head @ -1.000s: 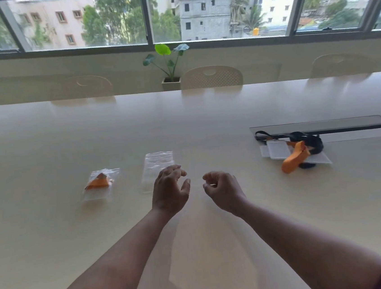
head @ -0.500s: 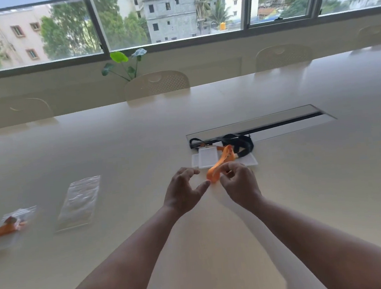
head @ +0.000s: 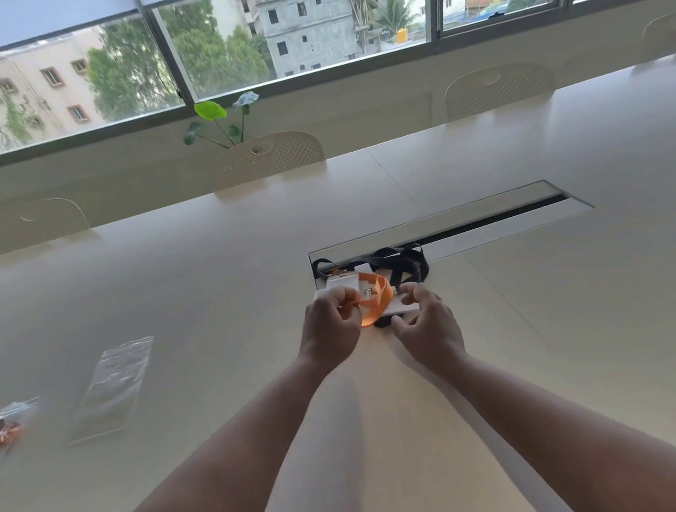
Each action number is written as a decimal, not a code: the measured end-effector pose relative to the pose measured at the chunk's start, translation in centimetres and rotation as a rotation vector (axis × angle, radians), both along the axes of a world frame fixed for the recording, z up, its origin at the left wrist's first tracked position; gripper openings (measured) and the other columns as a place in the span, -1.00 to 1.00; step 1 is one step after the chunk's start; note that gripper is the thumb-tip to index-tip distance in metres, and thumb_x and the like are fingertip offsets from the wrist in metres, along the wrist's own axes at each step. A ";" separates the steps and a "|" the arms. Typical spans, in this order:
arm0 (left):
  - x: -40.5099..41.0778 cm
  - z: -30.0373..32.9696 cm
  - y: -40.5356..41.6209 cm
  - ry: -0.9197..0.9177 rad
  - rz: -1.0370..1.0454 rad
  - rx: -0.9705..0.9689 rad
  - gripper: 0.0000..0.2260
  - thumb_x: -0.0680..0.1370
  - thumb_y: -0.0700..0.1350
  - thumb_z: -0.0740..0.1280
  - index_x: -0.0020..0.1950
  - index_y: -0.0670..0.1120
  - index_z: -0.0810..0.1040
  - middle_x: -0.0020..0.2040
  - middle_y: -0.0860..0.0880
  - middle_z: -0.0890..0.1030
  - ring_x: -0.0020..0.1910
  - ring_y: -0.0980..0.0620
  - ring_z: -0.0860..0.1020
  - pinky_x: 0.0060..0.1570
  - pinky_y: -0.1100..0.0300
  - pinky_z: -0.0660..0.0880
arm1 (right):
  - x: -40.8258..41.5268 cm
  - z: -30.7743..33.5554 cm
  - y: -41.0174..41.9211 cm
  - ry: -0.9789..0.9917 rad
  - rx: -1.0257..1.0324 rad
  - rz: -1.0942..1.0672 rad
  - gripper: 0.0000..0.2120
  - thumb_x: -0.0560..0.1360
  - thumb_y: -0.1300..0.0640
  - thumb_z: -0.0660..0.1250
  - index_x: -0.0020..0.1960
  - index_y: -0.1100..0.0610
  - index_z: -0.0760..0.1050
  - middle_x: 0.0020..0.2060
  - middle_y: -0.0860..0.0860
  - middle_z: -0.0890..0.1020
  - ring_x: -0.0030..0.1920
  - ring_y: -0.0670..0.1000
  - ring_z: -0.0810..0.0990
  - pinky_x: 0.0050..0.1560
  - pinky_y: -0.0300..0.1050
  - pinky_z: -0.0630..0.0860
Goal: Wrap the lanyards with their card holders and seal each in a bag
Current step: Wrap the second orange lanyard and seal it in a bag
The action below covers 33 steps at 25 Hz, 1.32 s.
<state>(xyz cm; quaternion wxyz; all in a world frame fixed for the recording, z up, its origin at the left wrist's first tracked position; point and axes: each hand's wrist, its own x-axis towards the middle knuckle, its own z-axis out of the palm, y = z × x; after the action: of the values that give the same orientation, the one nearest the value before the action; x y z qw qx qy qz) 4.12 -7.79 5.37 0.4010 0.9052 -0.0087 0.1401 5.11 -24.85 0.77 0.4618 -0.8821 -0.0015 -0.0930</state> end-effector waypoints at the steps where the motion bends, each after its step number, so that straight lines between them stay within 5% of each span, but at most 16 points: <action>1: 0.0 0.8 -0.2 -0.020 -0.003 -0.080 -0.84 0.54 -0.23 0.38 -0.03 0.01 0.69 -0.23 0.13 0.67 -0.28 0.12 0.60 -0.24 0.21 0.55 | 0.2 0.3 0.1 0.008 -0.008 0.003 -0.43 0.43 0.08 0.48 0.41 -0.01 0.40 0.05 -0.09 0.54 -0.01 -0.09 0.46 -0.06 -0.17 0.37; 6: -0.8 4.6 -0.2 0.008 -0.094 -0.521 -0.87 0.62 -0.23 0.37 -0.04 -0.04 0.67 -0.24 0.03 0.70 -0.25 0.01 0.69 -0.20 0.10 0.64 | 0.5 1.5 1.2 0.066 -0.057 0.060 -0.13 0.39 -0.01 0.53 0.57 -0.08 0.16 -0.03 -0.03 0.52 -0.06 0.02 0.53 -0.04 -0.02 0.54; 12: -2.5 8.5 1.6 0.007 -0.199 -0.722 -0.91 0.64 -0.18 0.35 0.04 -0.14 0.65 -0.19 -0.06 0.68 -0.18 0.00 0.68 -0.13 0.10 0.64 | 0.3 3.2 3.5 0.118 -0.103 0.132 -0.18 0.49 -0.20 0.41 0.60 -0.12 0.06 0.07 0.02 0.65 0.13 0.13 0.60 0.03 -0.02 0.51; 16: -3.7 10.1 2.9 0.010 -0.209 -0.755 -0.88 0.65 -0.20 0.32 -0.04 -0.13 0.63 -0.24 -0.06 0.64 -0.27 0.00 0.62 -0.16 0.01 0.61 | 0.6 4.4 5.3 0.128 -0.050 0.171 -0.45 0.57 -0.20 0.28 0.51 -0.09 0.29 0.13 0.08 0.64 0.13 0.18 0.62 0.13 0.11 0.57; 19: -4.9 10.6 4.3 0.010 -0.204 -0.758 -0.88 0.65 -0.21 0.30 -0.02 -0.15 0.62 -0.28 -0.04 0.60 -0.35 0.03 0.55 -0.26 0.09 0.53 | 0.6 5.4 6.1 0.115 0.140 0.203 -0.85 0.60 -0.04 0.25 0.01 -0.17 0.59 -0.14 0.07 0.70 -0.18 0.04 0.71 -0.09 0.06 0.66; 21: -5.5 10.6 5.4 0.008 -0.172 -0.768 -0.87 0.65 -0.22 0.29 -0.03 -0.14 0.62 -0.29 -0.03 0.57 -0.37 0.03 0.49 -0.24 0.08 0.47 | 0.7 6.2 6.4 0.104 0.301 0.201 -0.78 0.60 0.09 0.26 -0.13 -0.12 0.61 -0.22 0.12 0.70 -0.31 -0.01 0.66 -0.18 0.02 0.63; 24: -6.3 10.5 7.5 0.020 -0.101 -0.797 -0.84 0.65 -0.22 0.29 -0.07 -0.11 0.63 -0.30 -0.02 0.55 -0.35 0.04 0.46 -0.14 -0.02 0.48 | 0.6 8.3 7.1 0.100 0.564 0.221 -0.76 0.61 0.21 0.26 -0.04 -0.04 0.66 -0.28 0.09 0.68 -0.33 -0.04 0.58 -0.20 -0.02 0.57; 27: -7.0 10.2 9.5 0.028 -0.033 -0.819 -0.84 0.64 -0.19 0.31 -0.09 -0.07 0.64 -0.32 0.01 0.57 -0.34 0.07 0.48 -0.21 0.08 0.52 | 0.0 11.4 8.1 -0.003 0.596 0.257 -0.72 0.64 0.23 0.22 0.06 -0.06 0.65 -0.23 -0.09 0.72 -0.35 -0.19 0.60 -0.29 -0.25 0.51; 30: -7.5 10.0 11.5 0.046 0.089 -0.816 -0.91 0.62 -0.17 0.34 -0.03 -0.06 0.64 -0.32 0.03 0.62 -0.37 0.10 0.53 -0.39 0.19 0.49 | -1.4 14.6 9.7 -0.092 0.607 0.282 -0.76 0.63 0.21 0.29 0.05 -0.07 0.67 -0.09 0.02 0.73 -0.15 -0.10 0.65 -0.22 -0.25 0.54; 33: -7.7 9.9 13.2 0.093 0.211 -0.805 -0.95 0.57 -0.22 0.36 -0.01 -0.09 0.60 -0.31 -0.02 0.62 -0.41 0.09 0.55 -0.46 0.24 0.42 | -3.1 17.4 11.3 -0.158 0.605 0.342 -0.82 0.62 0.18 0.34 0.04 -0.06 0.68 -0.09 0.12 0.71 -0.17 -0.07 0.61 -0.26 -0.30 0.52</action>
<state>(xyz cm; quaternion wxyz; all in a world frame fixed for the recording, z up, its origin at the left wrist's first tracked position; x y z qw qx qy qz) -3.63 5.39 15.25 0.7063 0.6775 0.1575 0.1318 1.98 -13.51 18.17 0.7095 -0.6824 -0.1573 -0.0784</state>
